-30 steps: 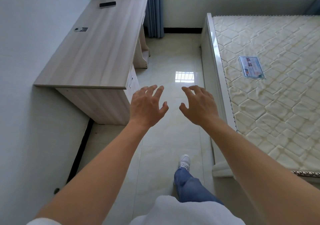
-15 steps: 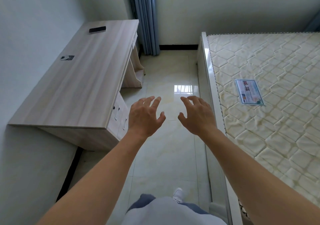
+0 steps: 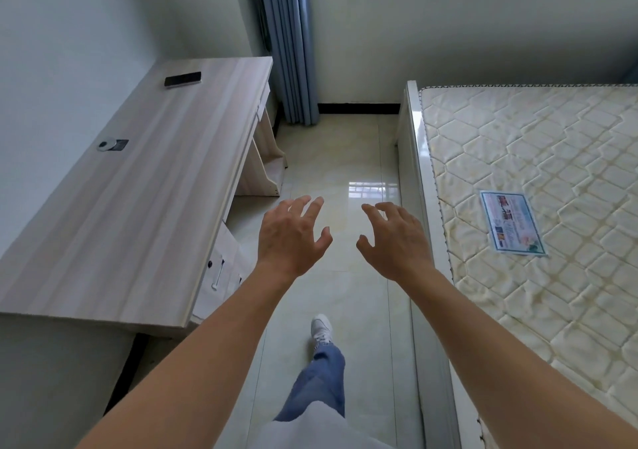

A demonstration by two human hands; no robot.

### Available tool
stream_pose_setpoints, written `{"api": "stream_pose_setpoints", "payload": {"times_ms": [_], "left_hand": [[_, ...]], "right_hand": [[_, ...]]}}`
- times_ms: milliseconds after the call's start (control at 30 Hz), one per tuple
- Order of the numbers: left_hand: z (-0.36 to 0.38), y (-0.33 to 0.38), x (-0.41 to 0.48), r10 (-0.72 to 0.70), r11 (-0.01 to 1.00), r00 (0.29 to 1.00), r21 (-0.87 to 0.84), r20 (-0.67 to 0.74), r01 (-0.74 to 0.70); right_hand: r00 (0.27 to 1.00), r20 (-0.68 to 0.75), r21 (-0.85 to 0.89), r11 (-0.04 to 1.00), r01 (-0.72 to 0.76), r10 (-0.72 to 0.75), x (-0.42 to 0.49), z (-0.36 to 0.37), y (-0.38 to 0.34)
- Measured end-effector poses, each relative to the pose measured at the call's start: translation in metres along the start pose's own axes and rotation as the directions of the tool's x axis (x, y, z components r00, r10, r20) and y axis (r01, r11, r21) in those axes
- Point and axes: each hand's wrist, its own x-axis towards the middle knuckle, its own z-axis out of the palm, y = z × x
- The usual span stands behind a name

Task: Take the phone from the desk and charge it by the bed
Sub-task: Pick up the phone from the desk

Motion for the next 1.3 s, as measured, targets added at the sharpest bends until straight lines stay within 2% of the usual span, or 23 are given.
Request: {"api": "stream_pose_setpoints", "payload": {"times_ms": [300, 500, 933, 1300], "left_hand": [[0.012, -0.047, 0.171, 0.017, 1.000, 0.998, -0.005, -0.054, -0.018], [0.022, -0.072, 0.264, 0.004, 1.000, 0.999, -0.003, -0.035, -0.004], [0.070, -0.085, 0.452, -0.005, 0.998, 1.000, 0.061, -0.018, 0.006], [0.085, -0.093, 0.605, -0.219, 0.973, 0.976, 0.069, -0.003, 0.218]], "right_hand": [[0.998, -0.052, -0.033, 0.999, 0.016, -0.018, 0.182, -0.015, 0.006], [0.999, -0.046, -0.041, 0.999, 0.013, -0.014, 0.279, -0.014, 0.015], [0.997, -0.050, 0.004, 0.999, 0.054, -0.053, 0.475, 0.007, 0.068], [0.986, 0.001, 0.033, 0.986, 0.165, -0.165, 0.666, -0.016, 0.118]]}}
